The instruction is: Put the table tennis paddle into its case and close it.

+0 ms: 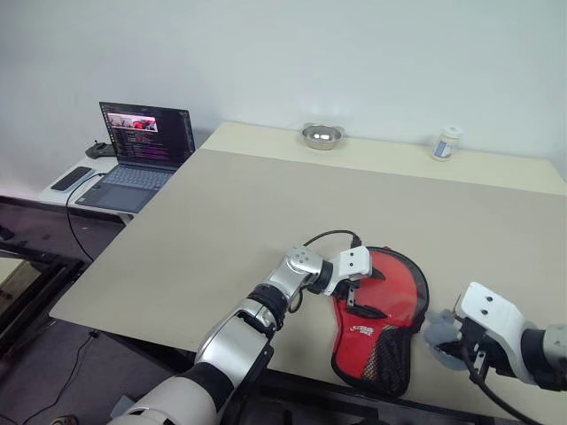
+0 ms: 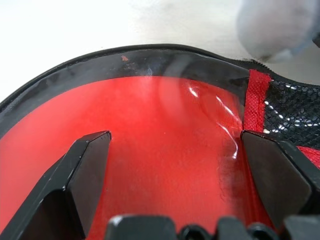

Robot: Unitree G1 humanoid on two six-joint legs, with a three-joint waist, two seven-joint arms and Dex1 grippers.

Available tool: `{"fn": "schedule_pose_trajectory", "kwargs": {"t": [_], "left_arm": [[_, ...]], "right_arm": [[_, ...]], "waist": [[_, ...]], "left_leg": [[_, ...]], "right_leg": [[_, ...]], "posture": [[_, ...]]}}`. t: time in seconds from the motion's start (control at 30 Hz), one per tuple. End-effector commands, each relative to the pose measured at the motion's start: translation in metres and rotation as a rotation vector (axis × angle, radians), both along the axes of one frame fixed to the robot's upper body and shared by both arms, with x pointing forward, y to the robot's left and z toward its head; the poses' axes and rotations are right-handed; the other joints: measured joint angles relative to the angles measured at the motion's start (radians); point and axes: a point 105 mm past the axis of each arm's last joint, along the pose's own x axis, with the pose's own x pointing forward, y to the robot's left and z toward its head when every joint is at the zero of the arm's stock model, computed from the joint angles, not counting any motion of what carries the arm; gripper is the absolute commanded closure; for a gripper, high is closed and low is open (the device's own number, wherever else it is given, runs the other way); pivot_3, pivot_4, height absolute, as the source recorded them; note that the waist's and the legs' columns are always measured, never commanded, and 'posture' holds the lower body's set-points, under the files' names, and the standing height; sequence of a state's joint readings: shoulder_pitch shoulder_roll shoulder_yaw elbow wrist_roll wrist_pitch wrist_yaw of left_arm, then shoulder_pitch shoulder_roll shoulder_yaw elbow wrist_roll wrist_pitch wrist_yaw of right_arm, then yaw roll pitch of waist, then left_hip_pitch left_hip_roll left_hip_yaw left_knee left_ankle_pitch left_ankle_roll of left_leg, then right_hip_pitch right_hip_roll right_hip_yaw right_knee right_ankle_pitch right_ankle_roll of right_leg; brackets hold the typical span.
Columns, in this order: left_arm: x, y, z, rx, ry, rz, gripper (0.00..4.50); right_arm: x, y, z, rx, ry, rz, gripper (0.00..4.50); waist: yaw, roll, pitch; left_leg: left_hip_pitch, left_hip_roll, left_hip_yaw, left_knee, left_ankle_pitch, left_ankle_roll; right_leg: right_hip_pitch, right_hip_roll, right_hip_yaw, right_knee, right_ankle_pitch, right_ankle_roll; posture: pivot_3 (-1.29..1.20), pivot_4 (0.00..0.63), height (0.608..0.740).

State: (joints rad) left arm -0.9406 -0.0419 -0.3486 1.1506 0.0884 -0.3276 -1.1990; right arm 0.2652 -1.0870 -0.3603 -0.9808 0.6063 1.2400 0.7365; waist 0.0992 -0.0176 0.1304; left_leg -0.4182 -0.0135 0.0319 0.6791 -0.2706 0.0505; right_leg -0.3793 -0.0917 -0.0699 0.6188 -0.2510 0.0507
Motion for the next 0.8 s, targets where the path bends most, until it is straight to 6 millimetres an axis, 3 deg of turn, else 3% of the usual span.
{"fn": "schedule_pose_trajectory", "kwargs": {"t": [0.03, 0.27, 0.8], "left_arm": [[-0.014, 0.028, -0.062, 0.255, 0.099, 0.043, 0.00], [-0.015, 0.026, -0.062, 0.254, 0.094, 0.043, 0.00], [-0.017, 0.019, -0.060, 0.248, 0.082, 0.029, 0.00]], "right_arm": [[-0.021, 0.023, -0.007, 0.073, 0.087, 0.131, 4.30], [-0.017, 0.019, -0.007, 0.068, 0.090, 0.128, 4.30], [-0.055, 0.033, -0.009, 0.159, 0.243, 0.214, 4.31]], "waist": [[-0.001, 0.000, 0.000], [-0.011, -0.003, 0.000], [-0.018, -0.006, -0.001]], "left_leg": [[0.000, 0.000, 0.000, 0.000, -0.001, 0.001], [0.002, 0.000, -0.002, 0.001, -0.001, 0.001], [0.003, 0.000, -0.002, 0.001, -0.001, 0.001]], "right_leg": [[0.001, 0.000, 0.000, -0.003, 0.001, 0.001], [0.006, 0.000, -0.001, -0.008, 0.001, 0.002], [0.008, -0.002, -0.001, -0.008, 0.000, 0.009]], "posture": [[0.00, 0.150, 0.740], [0.00, 0.150, 0.740], [0.00, 0.150, 0.740]]}}
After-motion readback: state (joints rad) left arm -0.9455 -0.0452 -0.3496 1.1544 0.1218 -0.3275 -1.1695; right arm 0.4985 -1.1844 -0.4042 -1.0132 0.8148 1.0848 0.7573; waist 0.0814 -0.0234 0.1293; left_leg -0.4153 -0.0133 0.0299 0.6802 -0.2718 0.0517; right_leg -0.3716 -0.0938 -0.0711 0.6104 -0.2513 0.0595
